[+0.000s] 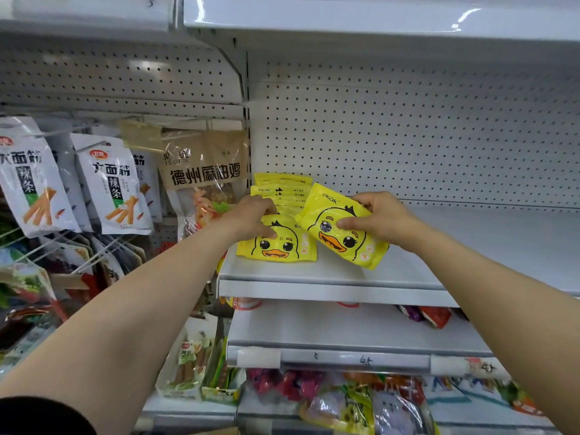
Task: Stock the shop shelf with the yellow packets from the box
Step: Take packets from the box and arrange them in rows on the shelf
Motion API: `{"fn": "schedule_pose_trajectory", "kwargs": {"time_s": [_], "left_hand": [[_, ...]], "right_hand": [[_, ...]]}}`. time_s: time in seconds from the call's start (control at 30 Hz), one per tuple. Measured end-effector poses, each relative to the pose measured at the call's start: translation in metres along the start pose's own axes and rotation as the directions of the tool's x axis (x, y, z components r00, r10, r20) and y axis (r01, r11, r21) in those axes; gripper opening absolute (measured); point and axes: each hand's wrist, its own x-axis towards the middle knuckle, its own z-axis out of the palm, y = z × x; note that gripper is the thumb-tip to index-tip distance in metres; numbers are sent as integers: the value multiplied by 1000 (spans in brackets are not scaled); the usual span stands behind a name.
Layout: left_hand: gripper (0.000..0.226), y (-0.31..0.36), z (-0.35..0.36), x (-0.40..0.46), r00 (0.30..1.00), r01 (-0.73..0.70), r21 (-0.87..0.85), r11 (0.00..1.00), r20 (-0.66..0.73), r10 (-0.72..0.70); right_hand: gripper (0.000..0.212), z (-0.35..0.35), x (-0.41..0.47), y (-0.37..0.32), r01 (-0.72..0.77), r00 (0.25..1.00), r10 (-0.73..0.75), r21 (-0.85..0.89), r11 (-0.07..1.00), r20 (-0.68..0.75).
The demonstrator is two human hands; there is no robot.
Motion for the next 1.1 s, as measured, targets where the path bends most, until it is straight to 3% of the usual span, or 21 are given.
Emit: {"fn": "schedule_pose_trajectory", "kwargs": {"time_s": [0.17, 0.5, 0.7, 0.9, 1.1], "left_hand": [[62, 10, 2, -7, 998, 62, 35, 997, -34, -61], [70, 60, 10, -28, 941, 287, 205, 936, -243, -235], [68, 113, 5, -22, 957, 121, 60, 991, -272, -101], [63, 159, -23, -2, 941, -180, 109, 978, -270, 203], [75, 170, -33, 56, 964, -213, 69, 975, -145, 221]], "right_hand": [[19, -8, -9, 4, 34, 999, -32, -75, 997, 39], [19, -67, -40, 30, 85, 996, -78, -141, 986, 53], [27, -108, -51, 49, 62, 997, -51, -235, 970, 50], [29, -137, -29, 53, 58, 997, -34, -370, 927, 72], [37, -134, 29, 50, 100, 995, -79, -391, 915, 69]]}}
